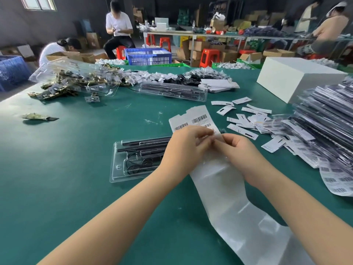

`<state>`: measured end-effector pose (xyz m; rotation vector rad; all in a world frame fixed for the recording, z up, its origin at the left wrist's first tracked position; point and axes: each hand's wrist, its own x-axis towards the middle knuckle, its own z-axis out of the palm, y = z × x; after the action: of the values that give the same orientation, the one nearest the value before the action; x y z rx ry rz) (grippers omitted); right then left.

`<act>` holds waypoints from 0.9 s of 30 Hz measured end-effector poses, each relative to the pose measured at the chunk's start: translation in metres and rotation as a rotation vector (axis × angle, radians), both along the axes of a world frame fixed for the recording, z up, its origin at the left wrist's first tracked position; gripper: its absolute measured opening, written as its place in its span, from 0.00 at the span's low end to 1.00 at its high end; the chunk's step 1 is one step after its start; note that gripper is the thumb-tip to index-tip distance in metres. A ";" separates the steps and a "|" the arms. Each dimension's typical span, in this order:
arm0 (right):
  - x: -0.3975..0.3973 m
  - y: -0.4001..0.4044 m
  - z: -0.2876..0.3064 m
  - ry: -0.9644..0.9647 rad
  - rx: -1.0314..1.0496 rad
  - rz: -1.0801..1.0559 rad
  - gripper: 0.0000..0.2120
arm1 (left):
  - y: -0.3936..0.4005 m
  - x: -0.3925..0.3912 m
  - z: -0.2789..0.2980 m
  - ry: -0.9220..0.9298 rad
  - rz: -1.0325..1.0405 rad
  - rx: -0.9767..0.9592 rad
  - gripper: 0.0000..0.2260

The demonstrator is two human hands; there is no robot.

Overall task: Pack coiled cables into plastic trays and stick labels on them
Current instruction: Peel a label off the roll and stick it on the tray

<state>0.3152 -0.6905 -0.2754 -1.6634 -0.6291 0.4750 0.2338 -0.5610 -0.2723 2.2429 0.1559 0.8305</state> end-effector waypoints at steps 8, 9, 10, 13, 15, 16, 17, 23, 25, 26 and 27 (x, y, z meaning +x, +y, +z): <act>0.000 0.009 0.008 0.584 0.054 0.117 0.11 | 0.010 -0.010 -0.014 0.338 0.078 0.070 0.20; 0.002 0.009 0.008 0.593 0.078 0.116 0.11 | 0.012 -0.011 -0.016 0.310 0.069 0.021 0.21; 0.002 0.010 0.007 0.597 0.085 0.132 0.11 | 0.015 -0.012 -0.017 0.253 0.039 -0.061 0.19; 0.004 0.010 0.007 0.563 0.035 0.182 0.09 | 0.020 -0.018 -0.017 0.088 -0.082 -0.461 0.17; 0.007 0.008 0.006 0.542 0.044 0.192 0.08 | 0.023 -0.020 -0.017 0.006 -0.195 -0.732 0.21; 0.007 0.007 0.007 0.534 0.058 0.215 0.09 | 0.026 -0.021 -0.017 -0.044 -0.246 -0.829 0.22; 0.007 0.006 0.007 0.526 0.069 0.236 0.10 | 0.028 -0.022 -0.018 -0.089 -0.287 -0.898 0.22; 0.002 0.012 0.000 0.145 -0.013 0.101 0.05 | 0.036 -0.023 -0.013 0.125 -0.199 -0.552 0.15; -0.001 0.016 -0.002 -0.058 -0.068 0.070 0.06 | 0.032 -0.023 -0.011 0.161 -0.032 -0.317 0.08; -0.003 0.016 -0.002 -0.136 -0.081 0.071 0.07 | 0.029 -0.023 -0.010 0.143 0.028 -0.241 0.06; -0.005 0.017 -0.002 -0.209 -0.090 0.079 0.07 | 0.025 -0.023 -0.009 0.126 0.053 -0.199 0.06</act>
<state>0.3105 -0.6738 -0.2775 -1.7928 -0.8406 0.3933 0.2106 -0.5356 -0.2812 2.1107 0.3439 0.6702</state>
